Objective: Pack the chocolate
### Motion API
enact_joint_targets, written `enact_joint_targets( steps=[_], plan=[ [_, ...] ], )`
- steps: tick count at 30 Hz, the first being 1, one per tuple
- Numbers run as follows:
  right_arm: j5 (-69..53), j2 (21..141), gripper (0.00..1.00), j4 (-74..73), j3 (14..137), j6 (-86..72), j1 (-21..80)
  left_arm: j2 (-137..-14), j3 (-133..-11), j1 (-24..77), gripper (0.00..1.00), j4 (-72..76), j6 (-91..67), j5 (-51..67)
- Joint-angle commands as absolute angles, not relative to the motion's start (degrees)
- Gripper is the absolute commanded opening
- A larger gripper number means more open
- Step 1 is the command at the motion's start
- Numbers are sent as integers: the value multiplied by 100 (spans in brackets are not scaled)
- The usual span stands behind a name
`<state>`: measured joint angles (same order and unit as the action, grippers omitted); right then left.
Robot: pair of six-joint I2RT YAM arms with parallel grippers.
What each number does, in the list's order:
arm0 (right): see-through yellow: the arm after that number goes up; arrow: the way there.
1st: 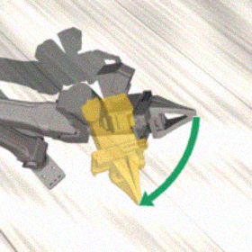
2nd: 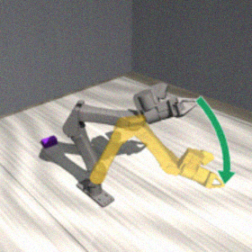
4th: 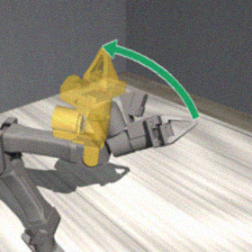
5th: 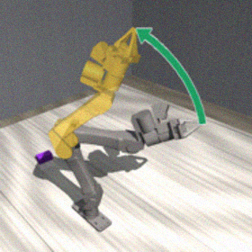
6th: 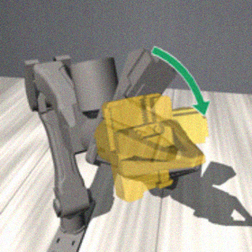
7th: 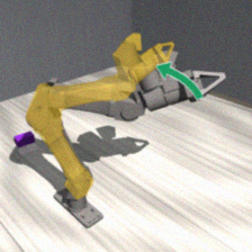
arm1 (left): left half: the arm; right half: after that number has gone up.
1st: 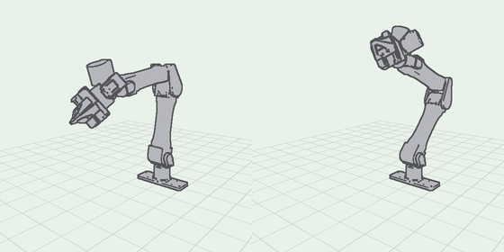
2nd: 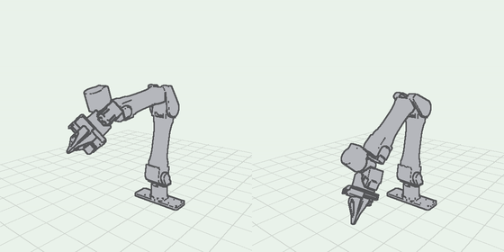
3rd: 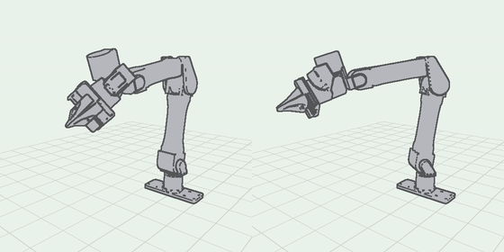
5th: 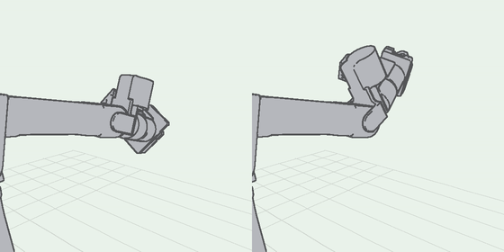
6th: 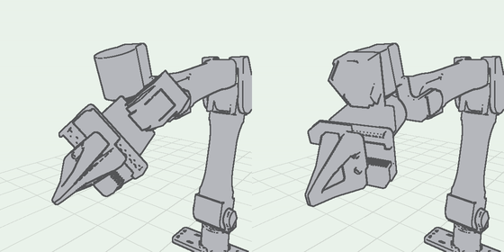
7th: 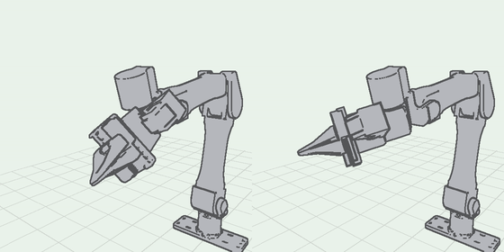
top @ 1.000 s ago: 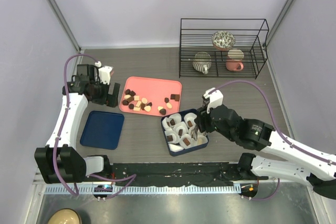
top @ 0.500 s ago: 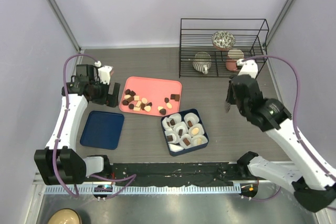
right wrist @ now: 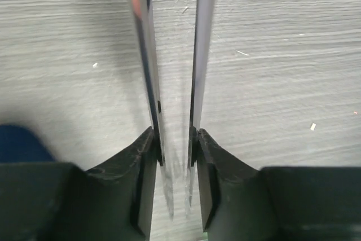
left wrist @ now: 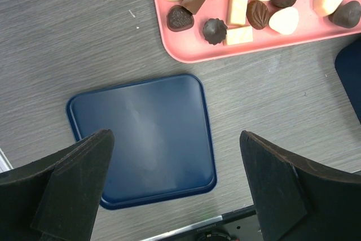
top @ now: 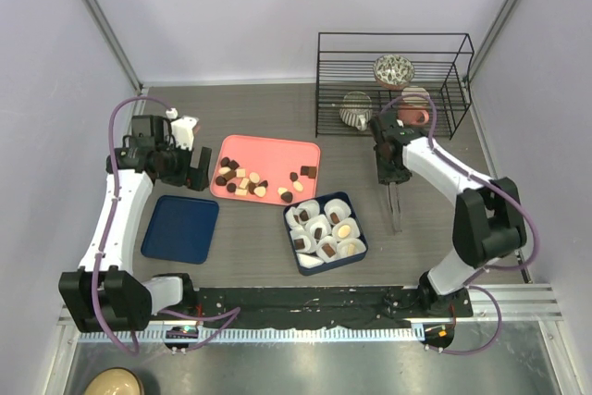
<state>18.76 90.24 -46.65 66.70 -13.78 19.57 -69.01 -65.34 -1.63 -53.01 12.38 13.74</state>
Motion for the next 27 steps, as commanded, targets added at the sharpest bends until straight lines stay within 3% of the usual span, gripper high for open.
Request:
enact_joint_targets(
  steps=[1, 6, 11, 12, 13, 15, 22, 27],
  plan=[
    [1845, 9377, 40, -4298, 6680, -1108, 1723, -6715, -6583, -193, 100, -5396, 1318, 1468],
    [2162, 9774, 48, -4193, 6706, -923, 1661, -6759, -6548, -193, 100, -5581, 1441, 1494],
    [2530, 9721, 71, -3938, 6513, -940, 1661, -6820, -6346, 147, 100, -5696, 1538, 1031],
    [2566, 9686, 84, -3903, 6469, -967, 1661, -6803, -6294, 402, 100, -5669, 1538, 872],
    [2593, 9686, 90, -3885, 6434, -993, 1661, -6785, -6162, 543, 100, -5634, 1529, 687],
    [2706, 9529, 93, -3832, 6390, -1063, 1661, -6750, -6074, 816, 100, -5616, 1529, 423],
    [3358, 8275, 95, -3709, 6205, -1616, 1652, -6838, -5626, 1265, 99, -5599, 1442, 44],
    [2822, 6752, 80, -3402, 6266, -1846, 1670, -6969, -5239, 1915, 98, -5326, 1248, -527]
  ],
)
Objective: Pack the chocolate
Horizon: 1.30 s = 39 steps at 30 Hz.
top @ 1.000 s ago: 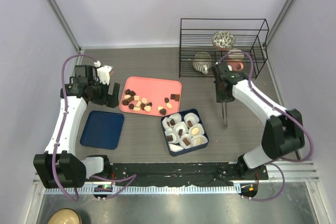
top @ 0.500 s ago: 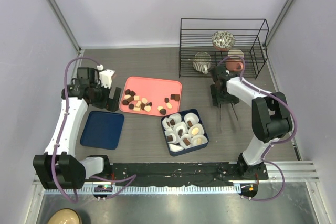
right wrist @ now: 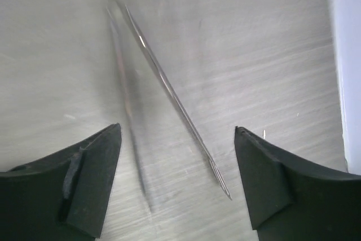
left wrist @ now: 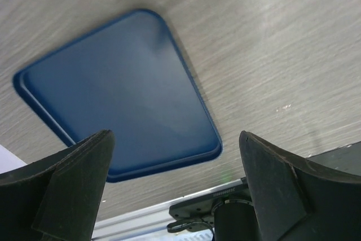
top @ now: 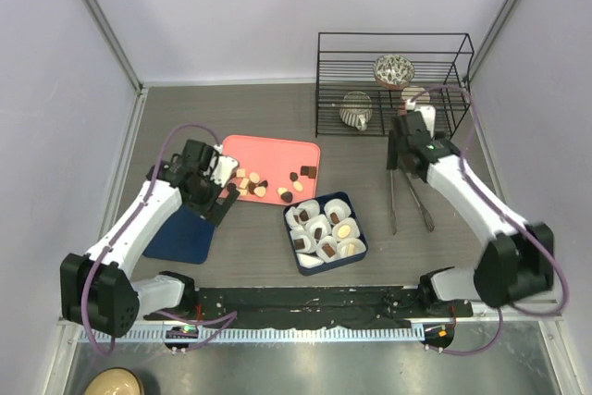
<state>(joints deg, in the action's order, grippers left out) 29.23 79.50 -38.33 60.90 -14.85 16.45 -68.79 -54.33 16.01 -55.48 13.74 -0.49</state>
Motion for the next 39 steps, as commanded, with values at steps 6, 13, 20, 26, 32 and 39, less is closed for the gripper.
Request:
enact_joint_targets(
  steps=[6, 13, 20, 26, 32, 39],
  plan=[
    [2488, 5459, 65, -3261, 6161, -1749, 1828, -7479, -5229, 2065, 87, -5089, 1187, -607],
    [2233, 4948, 49, -3059, 6406, -1582, 2074, -8278, -5203, 2092, 70, -4677, 1230, -598],
    [2381, 4975, 46, -2901, 6574, -1442, 2530, -9052, -5159, 2127, 52, -4237, 1239, -756],
    [2716, 5018, 46, -2804, 6592, -1275, 3005, -9202, -5063, 2188, 42, -4096, 1222, -835],
    [2681, 5089, 45, -2733, 6636, -1248, 3173, -9298, -4948, 2206, 10, -4043, 1274, -914],
    [2558, 5133, 45, -2742, 6689, -1230, 3287, -9195, -4931, 2224, 0, -4358, 1388, -914]
  ],
)
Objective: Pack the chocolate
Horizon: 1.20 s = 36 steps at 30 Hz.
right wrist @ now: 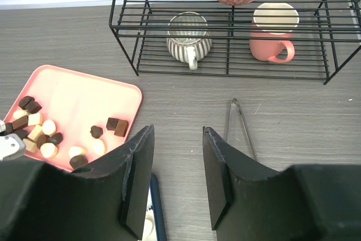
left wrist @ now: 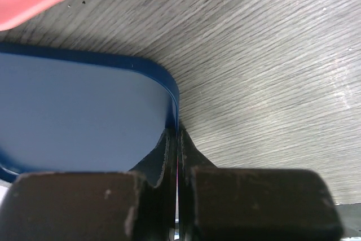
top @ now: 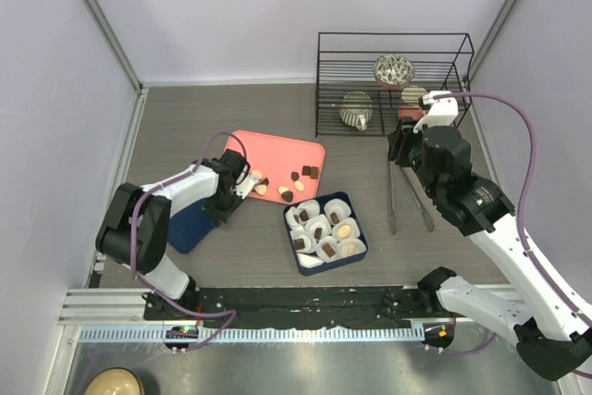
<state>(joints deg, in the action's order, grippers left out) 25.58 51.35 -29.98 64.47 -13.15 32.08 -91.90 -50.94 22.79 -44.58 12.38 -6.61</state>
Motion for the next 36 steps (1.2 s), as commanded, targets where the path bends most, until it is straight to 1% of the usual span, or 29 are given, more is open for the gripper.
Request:
enact_joint_targets(
  steps=[1, 3, 7, 10, 12, 15, 16, 17, 18, 19, 20, 21, 22, 23, 24, 25, 27, 32, 33, 36],
  plan=[
    [2549, 5133, 45, -2716, 6680, -1222, 3305, -9072, -4939, 2215, 0, -4429, 1397, -931],
    [2427, 5150, 45, -2681, 6627, -1204, 3322, -8826, -4975, 2215, 0, -4753, 1398, -958],
    [2005, 5325, 45, -2506, 6522, -1169, 3384, -7852, -5168, 2215, 0, -5623, 1459, -984],
    [1541, 5493, 46, -2321, 6460, -1108, 3462, -7305, -5518, 2224, 0, -6466, 1529, -958],
    [1328, 5695, 48, -2189, 6381, -959, 3550, -6857, -6036, 2215, 0, -7176, 1590, -879],
    [871, 5836, 54, -1777, 6154, -582, 3787, -6487, -7072, 2224, 0, -8029, 1705, -274],
    [705, 5845, 58, -1488, 6074, -450, 3814, -6460, -7371, 2224, 0, -8233, 1740, -46],
    [207, 5845, 61, -1320, 5986, -335, 3832, -6460, -7957, 2215, 0, -8427, 1819, 635],
    [-137, 5793, 63, -1144, 5759, -125, 3832, -6469, -8241, 2224, 0, -8768, 1872, 911],
    [-445, 5731, 70, -725, 5618, -27, 3841, -6469, -8479, 2224, 0, -8937, 2133, 1288],
    [-814, 5661, 73, -477, 5442, 148, 3832, -6425, -8829, 2224, 0, -9025, 2266, 1918],
    [-939, 5469, 75, -222, 5101, 410, 3841, -6329, -8937, 2215, 0, -9096, 2442, 2281],
    [-1036, 5380, 78, 215, 4941, 570, 3832, -6259, -9017, 2215, 0, -9105, 2713, 2590],
    [-1150, 5266, 80, 359, 4809, 780, 3832, -6214, -9131, 2215, 0, -9088, 2846, 2836],
    [-1438, 5091, 80, 456, 4608, 982, 3832, -6188, -9175, 2224, 0, -9114, 2926, 3344],
    [-1598, 4993, 81, 501, 4527, 1446, 3832, -6214, -9237, 2232, 0, -9210, 3257, 3584],
    [-1967, 4835, 81, 492, 4369, 1888, 3841, -6345, -9404, 2276, 0, -9517, 3506, 4206],
    [-2040, 4500, 81, 72, 4569, 2768, 3850, -6618, -9132, 2846, 0, -9510, 3796, 4781],
    [-1882, 4535, 80, -278, 4788, 2821, 3850, -6662, -9106, 3178, 0, -9518, 3840, 4842],
    [-1942, 4606, 78, -859, 5192, 3102, 3858, -6881, -8948, 3523, 0, -9518, 4017, 5176]
  ],
)
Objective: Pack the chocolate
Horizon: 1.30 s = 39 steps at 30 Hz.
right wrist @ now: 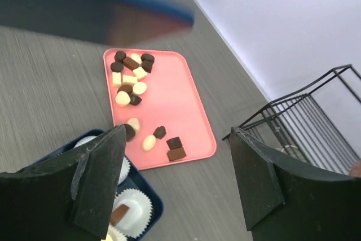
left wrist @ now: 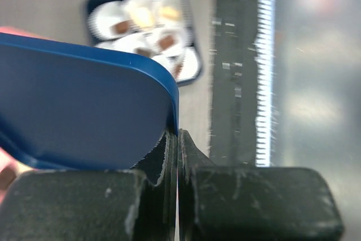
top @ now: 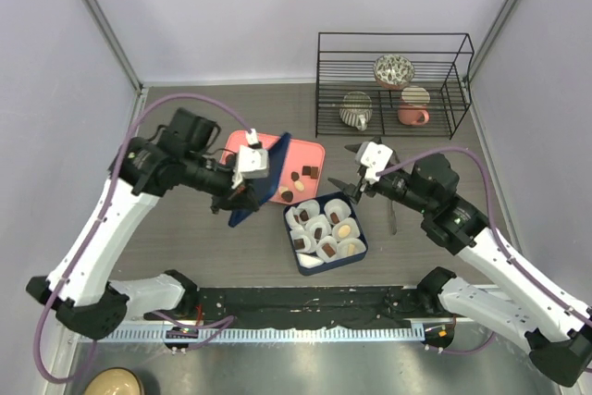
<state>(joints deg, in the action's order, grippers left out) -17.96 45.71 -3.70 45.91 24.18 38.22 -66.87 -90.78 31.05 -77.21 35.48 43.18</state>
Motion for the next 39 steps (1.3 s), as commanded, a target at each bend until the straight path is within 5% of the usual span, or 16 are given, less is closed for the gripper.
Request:
enact_joint_targets(
  steps=[1, 18, 31, 34, 39],
  plan=[
    [-2082, 4588, 78, -948, 5264, 3163, 3858, -6978, -8930, 3611, 0, -9519, 4008, 5142],
    [-2953, 4903, 71, -3866, 6618, 4719, 4684, -7611, -9211, 5132, 0, -9527, 4201, 4553],
    [-2645, 5765, 58, -3322, 6425, 4922, 5291, -7603, -9386, 5309, 0, -9519, 4245, 4491],
    [-2742, 5959, 49, -3401, 6469, 4913, 5309, -7524, -9448, 5309, 0, -9536, 4280, 4377],
    [-2892, 5968, 15, -3481, 6486, 4536, 5300, -7357, -9852, 5309, 0, -9519, 4333, 4000]
  ],
)
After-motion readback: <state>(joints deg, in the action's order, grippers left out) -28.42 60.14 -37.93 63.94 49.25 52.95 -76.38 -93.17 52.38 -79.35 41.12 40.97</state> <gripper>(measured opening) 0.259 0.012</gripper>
